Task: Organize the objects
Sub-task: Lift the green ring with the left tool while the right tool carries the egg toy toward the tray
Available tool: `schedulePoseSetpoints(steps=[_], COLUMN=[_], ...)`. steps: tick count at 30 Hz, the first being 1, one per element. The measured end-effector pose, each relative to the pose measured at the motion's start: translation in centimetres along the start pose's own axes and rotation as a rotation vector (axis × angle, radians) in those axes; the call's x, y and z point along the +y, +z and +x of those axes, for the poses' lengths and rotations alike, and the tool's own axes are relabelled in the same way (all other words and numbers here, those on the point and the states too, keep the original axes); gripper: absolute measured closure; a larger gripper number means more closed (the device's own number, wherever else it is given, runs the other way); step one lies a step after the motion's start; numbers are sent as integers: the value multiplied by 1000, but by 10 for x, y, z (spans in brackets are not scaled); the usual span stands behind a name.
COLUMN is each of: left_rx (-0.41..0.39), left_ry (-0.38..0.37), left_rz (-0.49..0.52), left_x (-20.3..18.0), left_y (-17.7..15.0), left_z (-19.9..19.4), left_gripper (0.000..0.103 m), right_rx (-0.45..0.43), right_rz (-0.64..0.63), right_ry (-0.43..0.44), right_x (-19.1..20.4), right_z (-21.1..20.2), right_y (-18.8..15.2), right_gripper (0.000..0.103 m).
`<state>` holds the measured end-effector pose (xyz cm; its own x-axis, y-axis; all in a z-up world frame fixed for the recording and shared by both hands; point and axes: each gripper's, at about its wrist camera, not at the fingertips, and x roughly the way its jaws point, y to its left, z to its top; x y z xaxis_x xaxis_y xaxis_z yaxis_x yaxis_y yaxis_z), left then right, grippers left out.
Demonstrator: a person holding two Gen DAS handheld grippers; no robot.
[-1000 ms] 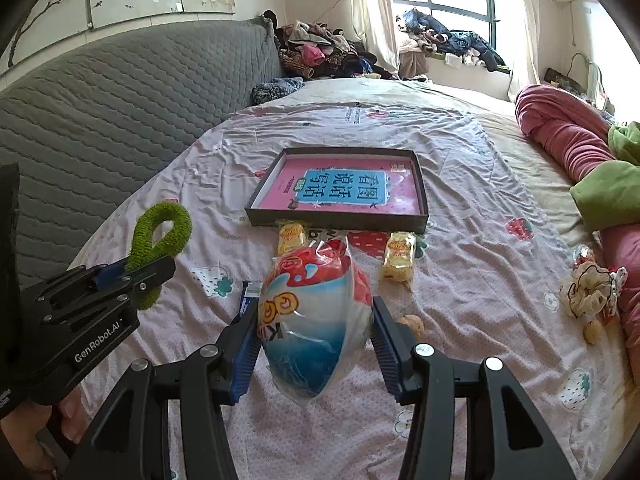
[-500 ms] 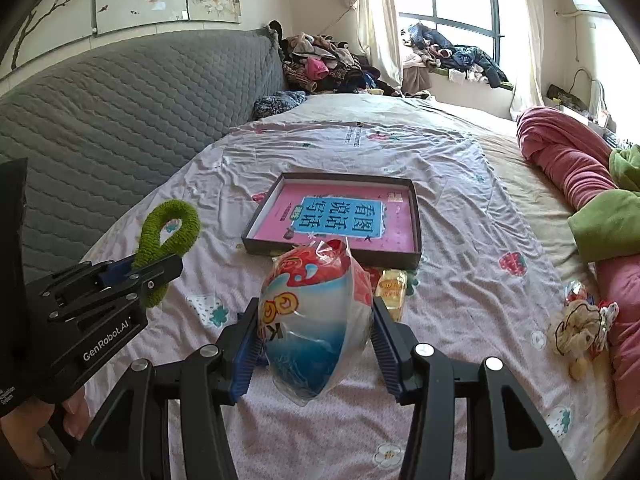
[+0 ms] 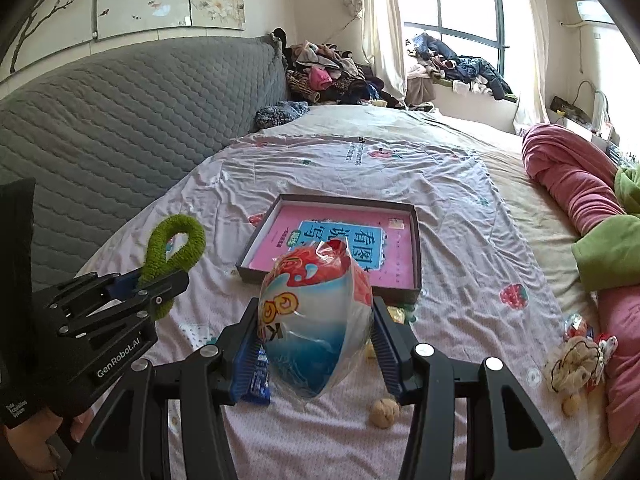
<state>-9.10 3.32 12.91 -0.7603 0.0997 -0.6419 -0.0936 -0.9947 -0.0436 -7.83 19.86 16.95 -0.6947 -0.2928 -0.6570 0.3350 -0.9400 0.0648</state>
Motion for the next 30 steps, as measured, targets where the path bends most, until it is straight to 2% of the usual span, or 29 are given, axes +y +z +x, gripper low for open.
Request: schedulePoseSetpoints(steps=[16, 30], left_rx=[3, 13], left_ry=[11, 21], left_rz=[9, 14], left_x=[-3, -2], left_y=[37, 85], left_z=[50, 129], left_gripper=[81, 81], right_rx=[-27, -24], right_rz=[-16, 27], right_ry=[23, 34], right_x=[-6, -30], right_z=[46, 111], right_y=[39, 74], right_gripper=[51, 51])
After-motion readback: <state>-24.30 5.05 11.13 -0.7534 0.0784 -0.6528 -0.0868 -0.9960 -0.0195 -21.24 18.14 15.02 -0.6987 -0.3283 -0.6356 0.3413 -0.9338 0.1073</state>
